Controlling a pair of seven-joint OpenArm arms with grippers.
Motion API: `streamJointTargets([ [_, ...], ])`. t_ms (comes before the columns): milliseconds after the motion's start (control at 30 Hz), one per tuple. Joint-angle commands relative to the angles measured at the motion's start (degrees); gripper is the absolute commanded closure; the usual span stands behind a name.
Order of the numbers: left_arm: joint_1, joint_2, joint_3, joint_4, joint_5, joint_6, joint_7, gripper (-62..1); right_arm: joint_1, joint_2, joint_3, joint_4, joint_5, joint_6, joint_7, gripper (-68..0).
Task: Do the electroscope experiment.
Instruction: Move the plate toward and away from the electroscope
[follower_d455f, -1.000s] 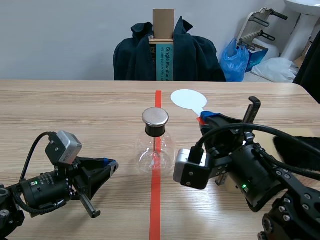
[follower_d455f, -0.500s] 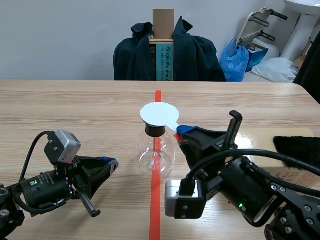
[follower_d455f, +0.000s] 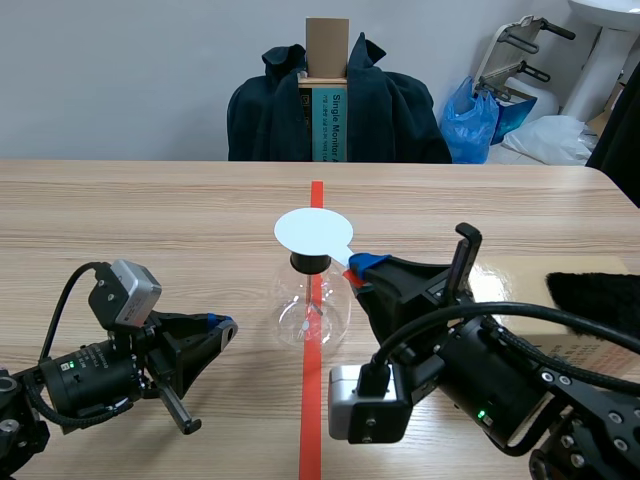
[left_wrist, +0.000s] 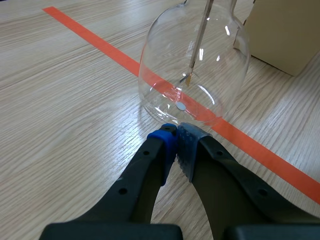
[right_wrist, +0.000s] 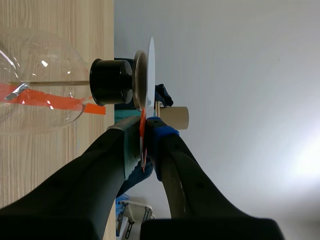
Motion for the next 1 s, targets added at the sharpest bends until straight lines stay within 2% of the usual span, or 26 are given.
streamJointTargets([
  [0,-0.9,0.3,0.0,1.2,-0.6,-0.3,-1.3,-3.2,0.4,0.6,0.4,1.2,0.3,-0.7,-0.7,-0.6],
  [133,-0.9,0.3,0.0,1.2,-0.6,-0.3,-1.3,-3.2,0.4,0.6,0.4,1.2,0.3,-0.7,-3.5,-0.6],
  [333,-0.9,0.3,0.0,1.2,-0.6,-0.3,-1.3,-3.2,0.4,0.6,0.4,1.2,0.3,-0.9,-11.6,-0.6],
  [500,-0.9,0.3,0.0,1.2,-0.6,-0.3,-1.3,-3.2,0.4,0.6,0.4,1.2,0.3,-2.4,-18.5,-0.6],
  [633,-0.9,0.3,0.0,1.2,-0.6,-0.3,-1.3,-3.2,0.4,0.6,0.4,1.2,0.3,-3.5,-21.9,-0.6],
  [800,-0.9,0.3,0.0,1.2,-0.6,-0.3,-1.3,-3.2,0.4,0.6,0.4,1.2,0.3,-3.5,-22.2,-0.6],
  [967,-0.9,0.3,0.0,1.2,-0.6,-0.3,-1.3,-3.2,0.4,0.6,0.4,1.2,0.3,-3.5,-17.3,-0.6],
])
